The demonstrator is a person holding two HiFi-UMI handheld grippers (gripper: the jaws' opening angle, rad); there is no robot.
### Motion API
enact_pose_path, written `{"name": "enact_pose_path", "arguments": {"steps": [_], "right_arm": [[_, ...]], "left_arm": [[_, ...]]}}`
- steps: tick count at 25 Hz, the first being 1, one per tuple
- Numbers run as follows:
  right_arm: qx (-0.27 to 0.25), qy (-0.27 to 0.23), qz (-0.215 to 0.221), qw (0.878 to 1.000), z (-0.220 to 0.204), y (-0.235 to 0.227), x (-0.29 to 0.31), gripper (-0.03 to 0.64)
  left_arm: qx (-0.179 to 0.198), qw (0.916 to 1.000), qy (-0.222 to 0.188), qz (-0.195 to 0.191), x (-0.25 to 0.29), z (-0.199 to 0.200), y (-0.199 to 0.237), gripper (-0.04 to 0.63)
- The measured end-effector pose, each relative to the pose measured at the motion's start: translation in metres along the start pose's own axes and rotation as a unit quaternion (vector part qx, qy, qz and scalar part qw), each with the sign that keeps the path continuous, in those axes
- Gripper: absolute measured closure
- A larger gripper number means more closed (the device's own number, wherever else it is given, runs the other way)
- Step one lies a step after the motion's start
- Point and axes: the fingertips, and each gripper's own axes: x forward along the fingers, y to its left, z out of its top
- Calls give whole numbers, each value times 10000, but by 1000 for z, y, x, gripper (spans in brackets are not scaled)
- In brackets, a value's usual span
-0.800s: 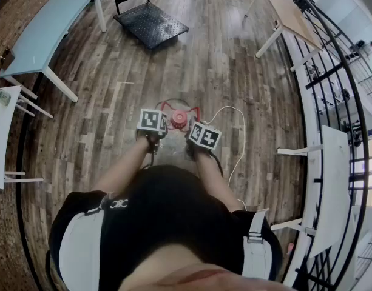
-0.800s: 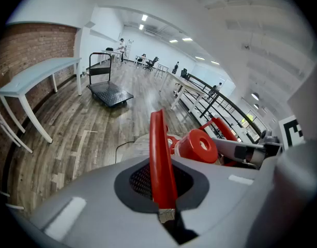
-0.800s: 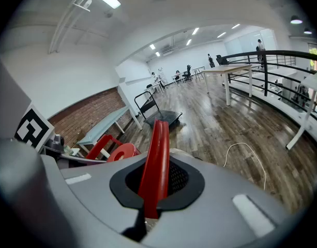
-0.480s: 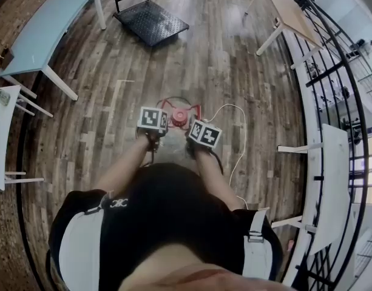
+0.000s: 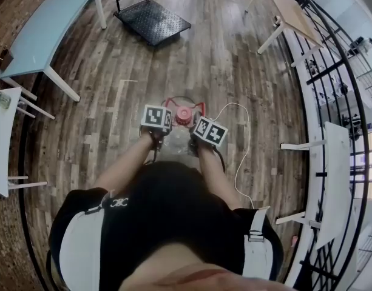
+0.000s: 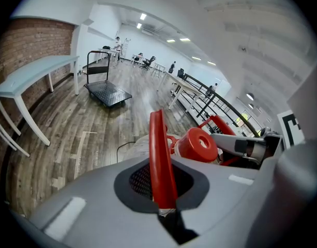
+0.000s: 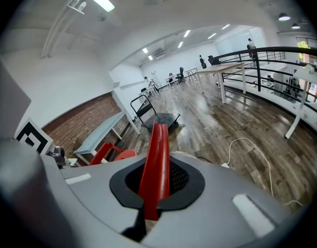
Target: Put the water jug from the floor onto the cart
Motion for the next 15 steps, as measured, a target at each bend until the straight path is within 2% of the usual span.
{"name": "enact_pose_path", "arguments": {"steps": [7, 15], "right_arm": [[162, -53, -6, 9999, -10, 20, 7, 600], [10, 102, 164, 9998, -4, 41, 31, 600]], "left_arm": [[92, 9999, -16, -66, -10, 4, 24, 592], [-154, 9999, -63, -19, -9, 16, 51, 592]]}}
